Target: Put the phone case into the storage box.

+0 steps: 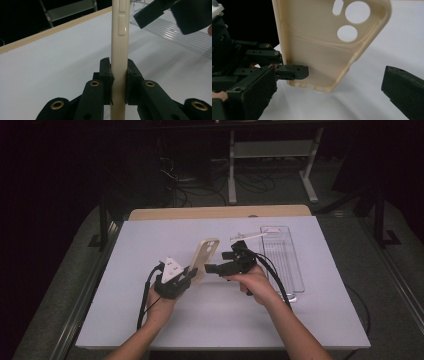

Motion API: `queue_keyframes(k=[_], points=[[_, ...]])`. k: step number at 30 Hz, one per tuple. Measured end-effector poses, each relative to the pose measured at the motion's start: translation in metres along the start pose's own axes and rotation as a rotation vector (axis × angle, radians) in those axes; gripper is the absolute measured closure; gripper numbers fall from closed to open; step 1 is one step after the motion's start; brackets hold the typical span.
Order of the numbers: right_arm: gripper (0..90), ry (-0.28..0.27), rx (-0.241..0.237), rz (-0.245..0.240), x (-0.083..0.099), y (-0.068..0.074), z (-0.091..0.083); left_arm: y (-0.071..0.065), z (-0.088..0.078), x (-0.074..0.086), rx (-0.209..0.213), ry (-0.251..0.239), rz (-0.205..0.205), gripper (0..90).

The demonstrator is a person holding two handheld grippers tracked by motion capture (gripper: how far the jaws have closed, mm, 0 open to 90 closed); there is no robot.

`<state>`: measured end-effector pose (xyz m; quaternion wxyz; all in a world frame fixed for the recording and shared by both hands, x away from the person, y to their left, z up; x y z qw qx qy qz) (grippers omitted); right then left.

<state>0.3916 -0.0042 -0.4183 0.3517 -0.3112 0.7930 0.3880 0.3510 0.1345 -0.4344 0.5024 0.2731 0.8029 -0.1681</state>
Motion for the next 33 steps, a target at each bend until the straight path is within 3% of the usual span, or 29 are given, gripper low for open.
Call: queue_keyframes(k=[13,15,18,23,25,33], points=[[0.0,-0.027,-0.002,0.014,0.000,0.003,0.009,-0.012,0.004,0.001,0.015,0.003,0.052,79.1],[0.0,-0.036,-0.009,0.024,-0.001,0.004,0.010,-0.017,0.005,0.000,0.019,-0.006,0.033,79.1],[0.0,-0.044,-0.005,0.031,-0.001,0.005,0.011,-0.019,0.006,0.000,0.024,-0.008,0.053,79.0],[0.0,-0.053,-0.003,0.045,-0.001,0.005,0.012,-0.023,0.006,0.001,0.022,-0.006,0.045,79.0],[0.0,-0.058,-0.008,0.079,-0.002,0.006,0.012,-0.024,0.007,0.001,0.025,-0.009,0.060,78.9],[0.0,-0.072,-0.005,0.081,-0.002,0.004,0.012,-0.030,0.008,0.003,0.030,-0.003,0.062,78.8]])
Point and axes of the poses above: each handheld gripper's, and its own axes: z roughly forward along the jaws, x roughly out of its underside, y roughly to its left, the point moved 7 cm from there along z, roughly forward along the jaws, and after that the axes turned 5 degrees about -z, right-handed, at the moved point
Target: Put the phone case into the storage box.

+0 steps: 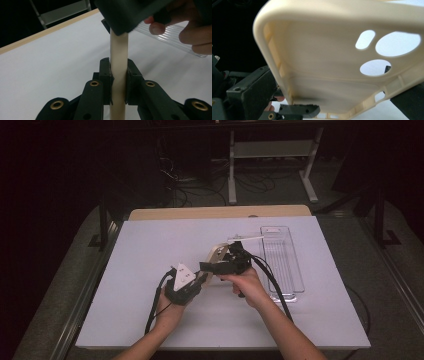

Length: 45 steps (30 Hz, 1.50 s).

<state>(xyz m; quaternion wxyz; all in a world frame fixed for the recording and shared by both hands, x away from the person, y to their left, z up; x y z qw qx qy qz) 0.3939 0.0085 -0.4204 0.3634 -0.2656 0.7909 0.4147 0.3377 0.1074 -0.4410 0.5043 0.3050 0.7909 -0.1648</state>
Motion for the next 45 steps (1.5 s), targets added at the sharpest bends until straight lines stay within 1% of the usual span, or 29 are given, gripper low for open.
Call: queue_keyframes(k=[1,2,5,6,8,12,13,17,20,22,23,24,25,26,28,29,30,31,32,33,34,37,38,39,40,41,42,44,45], points=[[0.1,0.002,-0.002,0.012,0.000,0.001,0.000,-0.001,0.001,0.000,0.002,-0.004,-0.008,78.8],[0.5,-0.001,0.001,0.012,0.000,0.000,-0.001,-0.001,0.000,0.001,0.002,0.004,0.003,78.8],[2.4,-0.010,0.006,0.001,-0.001,-0.001,-0.001,-0.002,0.001,0.001,0.004,0.002,0.008,78.7],[3.5,-0.006,0.010,0.010,0.000,-0.001,-0.002,-0.003,0.001,0.001,0.005,-0.001,0.001,78.7],[5.7,-0.016,0.012,0.019,-0.001,-0.001,-0.003,-0.003,0.001,0.001,0.007,0.002,0.009,78.7],[8.1,-0.021,0.014,0.014,-0.001,-0.002,-0.004,-0.003,0.002,0.002,0.009,0.007,0.009,78.6],[8.5,-0.024,0.012,0.019,-0.001,-0.002,-0.004,-0.002,0.001,0.002,0.007,0.021,0.026,78.6],[9.5,-0.028,0.017,0.010,-0.001,-0.003,-0.005,-0.002,0.001,0.002,0.009,0.020,0.030,77.9],[9.8,-0.027,0.016,0.014,-0.001,-0.002,-0.005,-0.002,0.002,0.002,0.022,0.027,0.026,75.1],[9.9,-0.030,0.023,0.012,-0.002,-0.002,-0.006,-0.002,0.002,0.002,0.037,0.027,0.019,68.8],[9.9,-0.033,0.023,0.014,-0.003,-0.003,-0.007,-0.002,0.002,0.001,0.048,0.029,0.015,61.6],[9.9,-0.034,0.024,0.015,-0.003,-0.003,-0.008,-0.001,0.002,0.001,0.058,0.026,0.007,59.3],[9.9,-0.034,0.024,0.015,-0.003,-0.003,-0.008,-0.002,0.001,0.000,0.070,0.029,-0.012,59.3],[10.0,-0.042,0.027,0.012,-0.004,-0.004,-0.009,0.000,0.001,0.000,0.077,0.033,-0.010,57.2],[10.0,-0.039,0.034,0.016,-0.004,-0.005,-0.010,0.000,0.000,-0.001,0.108,0.033,-0.021,52.7],[10.0,-0.045,0.044,0.009,-0.005,-0.008,-0.011,-0.001,-0.001,-0.001,0.126,0.032,-0.034,48.7],[10.0,-0.045,0.044,0.009,-0.005,-0.008,-0.011,0.000,-0.002,-0.001,0.141,0.036,-0.029,48.7],[10.0,-0.045,0.048,0.009,-0.005,-0.009,-0.012,0.003,-0.003,-0.001,0.165,0.051,-0.020,45.9],[10.0,-0.042,0.050,0.012,-0.004,-0.009,-0.013,0.003,-0.003,-0.001,0.165,0.051,-0.020,44.6],[10.0,-0.042,0.050,0.012,-0.004,-0.009,-0.013,0.004,-0.004,-0.001,0.176,0.057,-0.018,44.6],[10.0,-0.041,0.053,0.009,-0.004,-0.010,-0.013,0.006,-0.005,-0.001,0.187,0.062,-0.014,43.2],[10.0,-0.033,0.066,-0.005,-0.004,-0.011,-0.015,0.010,-0.008,0.001,0.224,0.081,-0.017,38.3],[10.0,-0.035,0.069,-0.007,-0.005,-0.012,-0.015,0.011,-0.008,0.002,0.236,0.080,-0.020,37.0],[10.0,-0.035,0.069,-0.007,-0.005,-0.012,-0.015,0.012,-0.010,0.002,0.249,0.082,-0.022,37.0],[10.0,-0.044,0.061,0.009,-0.006,-0.010,-0.015,0.014,-0.011,0.003,0.257,0.084,-0.023,36.0],[10.0,-0.040,0.063,0.000,-0.005,-0.011,-0.016,0.016,-0.013,0.004,0.268,0.090,-0.014,33.5],[10.0,-0.041,0.065,-0.002,-0.006,-0.011,-0.016,0.016,-0.014,0.005,0.280,0.090,-0.027,31.8],[10.0,-0.041,0.065,-0.004,-0.006,-0.012,-0.016,0.022,-0.021,0.009,0.300,0.104,-0.020,29.5],[10.0,-0.039,0.065,-0.006,-0.006,-0.012,-0.016,0.022,-0.021,0.009,0.300,0.104,-0.020,28.0]])
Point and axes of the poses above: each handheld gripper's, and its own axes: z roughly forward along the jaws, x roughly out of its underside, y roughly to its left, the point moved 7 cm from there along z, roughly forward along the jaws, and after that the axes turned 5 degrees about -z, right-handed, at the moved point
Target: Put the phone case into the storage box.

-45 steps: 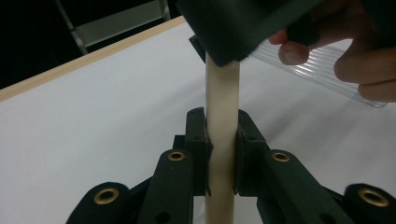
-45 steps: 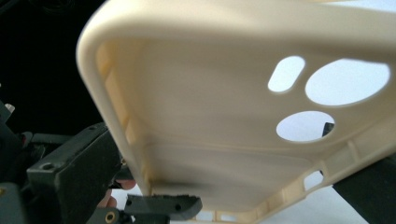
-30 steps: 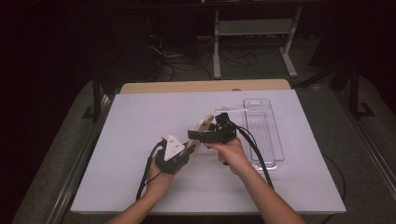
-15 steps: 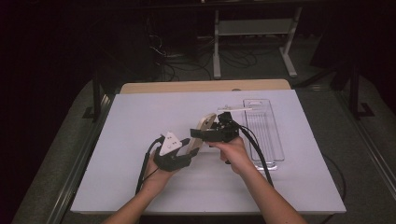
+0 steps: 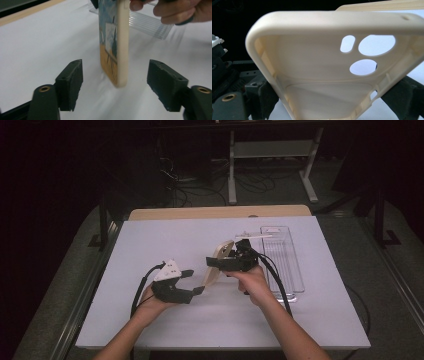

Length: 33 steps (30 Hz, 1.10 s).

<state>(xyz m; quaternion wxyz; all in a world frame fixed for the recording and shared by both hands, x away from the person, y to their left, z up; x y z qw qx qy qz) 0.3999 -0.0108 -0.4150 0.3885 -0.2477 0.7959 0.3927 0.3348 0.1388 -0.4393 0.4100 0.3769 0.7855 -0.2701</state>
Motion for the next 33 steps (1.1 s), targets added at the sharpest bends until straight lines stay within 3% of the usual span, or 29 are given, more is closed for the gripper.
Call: queue_keyframes(k=[8,18,26,33], points=[[10.0,0.006,0.006,-0.011,0.000,-0.001,-0.001,0.009,-0.017,0.017,0.010,0.043,0.006,21.9],[10.0,0.008,0.017,-0.022,-0.001,-0.002,-0.003,0.016,-0.033,0.046,-0.008,0.097,0.012,4.2],[10.1,0.003,0.019,-0.027,-0.004,-0.001,-0.006,0.018,-0.045,0.061,-0.031,0.106,0.005,0.0],[10.1,-0.003,0.030,-0.035,-0.008,-0.001,-0.012,0.020,-0.043,0.064,-0.025,0.129,0.025,0.0]])
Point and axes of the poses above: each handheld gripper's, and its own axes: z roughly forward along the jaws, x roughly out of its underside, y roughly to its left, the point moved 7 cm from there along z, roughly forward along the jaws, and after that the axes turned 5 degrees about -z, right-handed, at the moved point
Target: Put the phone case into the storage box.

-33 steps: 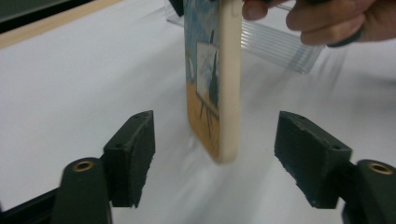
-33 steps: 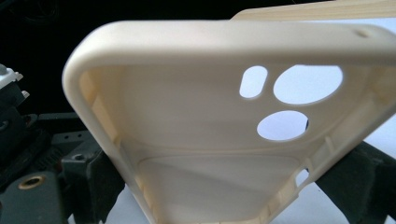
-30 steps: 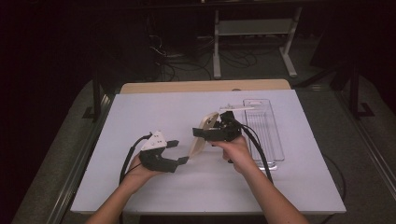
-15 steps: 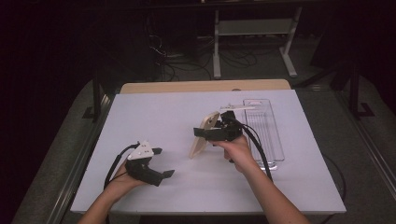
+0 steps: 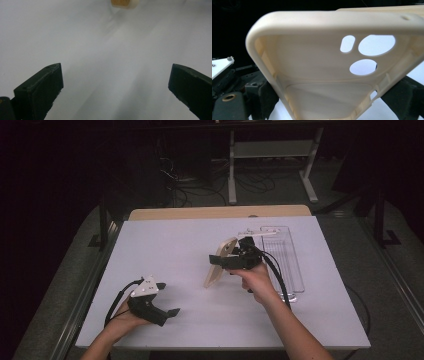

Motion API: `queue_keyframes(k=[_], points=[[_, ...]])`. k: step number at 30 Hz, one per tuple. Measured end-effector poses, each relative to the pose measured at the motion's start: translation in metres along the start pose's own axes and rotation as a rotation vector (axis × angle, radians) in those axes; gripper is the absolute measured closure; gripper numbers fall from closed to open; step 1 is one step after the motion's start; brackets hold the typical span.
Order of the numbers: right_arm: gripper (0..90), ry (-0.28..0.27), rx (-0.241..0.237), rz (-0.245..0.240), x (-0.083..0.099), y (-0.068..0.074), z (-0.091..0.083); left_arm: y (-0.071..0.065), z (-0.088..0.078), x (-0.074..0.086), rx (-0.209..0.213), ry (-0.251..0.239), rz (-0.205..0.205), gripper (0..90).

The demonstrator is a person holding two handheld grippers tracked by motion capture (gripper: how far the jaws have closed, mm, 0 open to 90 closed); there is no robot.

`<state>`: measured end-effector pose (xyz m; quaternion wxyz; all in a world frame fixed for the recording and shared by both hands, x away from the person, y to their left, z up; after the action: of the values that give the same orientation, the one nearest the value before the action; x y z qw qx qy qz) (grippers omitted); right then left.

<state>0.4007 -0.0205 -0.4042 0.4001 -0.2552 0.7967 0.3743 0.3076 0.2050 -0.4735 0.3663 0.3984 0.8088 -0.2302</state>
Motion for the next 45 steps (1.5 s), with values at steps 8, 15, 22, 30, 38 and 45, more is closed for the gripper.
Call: queue_keyframes(k=[8,15,22,30,38,45], points=[[10.1,-0.017,0.020,-0.008,-0.008,-0.005,-0.012,0.001,0.001,0.000,-0.006,0.006,0.011,0.0],[10.2,-0.045,0.037,-0.001,-0.015,-0.012,-0.025,0.002,0.001,0.001,-0.009,0.001,0.007,0.0],[10.2,-0.068,0.054,0.009,-0.021,-0.020,-0.040,0.003,0.002,0.003,-0.005,0.010,0.006,0.0],[10.2,-0.088,0.068,0.007,-0.027,-0.027,-0.054,0.003,0.002,0.003,-0.006,0.013,0.015,0.0],[10.2,-0.113,0.086,0.024,-0.033,-0.034,-0.073,0.004,0.002,0.003,-0.006,0.014,0.019,0.0],[10.2,-0.125,0.108,0.035,-0.035,-0.042,-0.087,0.004,0.002,0.003,-0.002,0.017,0.020,0.0]])
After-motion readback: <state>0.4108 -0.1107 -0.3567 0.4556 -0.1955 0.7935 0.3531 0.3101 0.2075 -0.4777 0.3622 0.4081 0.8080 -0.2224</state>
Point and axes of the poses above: each handheld gripper's, and its own axes: z roughly forward along the jaws, x roughly out of its underside, y roughly to its left, the point moved 7 cm from there along z, roughly forward along the jaws, and after that the axes turned 5 degrees about -z, right-handed, at the moved point
